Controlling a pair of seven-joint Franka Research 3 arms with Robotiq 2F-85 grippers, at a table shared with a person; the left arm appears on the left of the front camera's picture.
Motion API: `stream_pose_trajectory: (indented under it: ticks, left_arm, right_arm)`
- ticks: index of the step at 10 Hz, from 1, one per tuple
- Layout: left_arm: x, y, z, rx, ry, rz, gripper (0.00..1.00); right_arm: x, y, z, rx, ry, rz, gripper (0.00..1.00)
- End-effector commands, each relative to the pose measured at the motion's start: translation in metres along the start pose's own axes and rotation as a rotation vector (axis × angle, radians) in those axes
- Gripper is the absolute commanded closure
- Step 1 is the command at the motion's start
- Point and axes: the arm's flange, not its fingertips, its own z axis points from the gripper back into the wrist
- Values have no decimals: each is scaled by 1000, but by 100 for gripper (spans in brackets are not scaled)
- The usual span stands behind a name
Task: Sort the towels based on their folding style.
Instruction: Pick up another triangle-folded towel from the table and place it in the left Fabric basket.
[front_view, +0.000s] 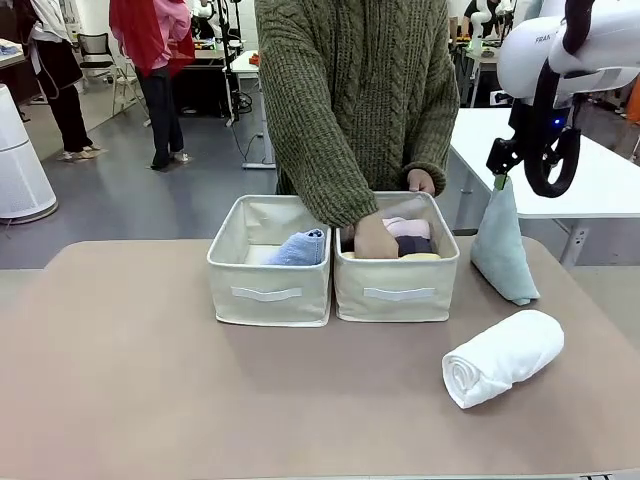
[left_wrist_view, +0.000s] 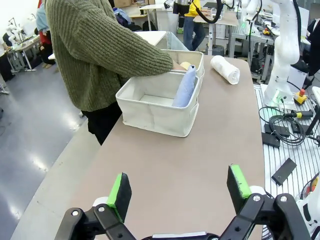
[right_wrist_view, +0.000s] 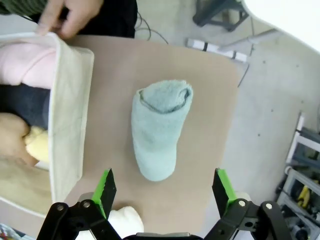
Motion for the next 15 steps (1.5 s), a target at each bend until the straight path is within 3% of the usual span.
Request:
stream_pose_trajectory:
  ticks: [1,7,8,9,10,12,13,14,15]
  left_arm:
    - [-1,-2,2,-7,6,-11,0]
    - [-1,-2,2,-7,6,-11,0]
    - [-1,-2,2,-7,6,-11,0]
    - [-1,-2,2,-7,6,-11,0]
    - [-1,-2,2,-7,6,-11,0]
    - [-1,-2,2,-7,6,-11,0]
    - [-1,-2,2,-7,6,-11,0]
    - [-1,-2,2,-7,6,-11,0]
    - [-1,-2,2,-7,6,-11,0]
  right_arm:
    - [14,-6,-14,52,-23,-28,0]
    - [30,-24,-55,128,-89,-62,0]
    - [30,-25,-58,133,-98,-47,59]
    - [31,-27,-60,135,-104,-48,59]
    - [31,-28,-60,142,-106,-48,100]
    - [29,-29,-58,174,-132,-26,100]
    - [29,-29,-57,184,-132,-23,87]
    - [29,-29,-56,189,-134,-20,97]
    - [28,-30,-56,190,-134,-24,100]
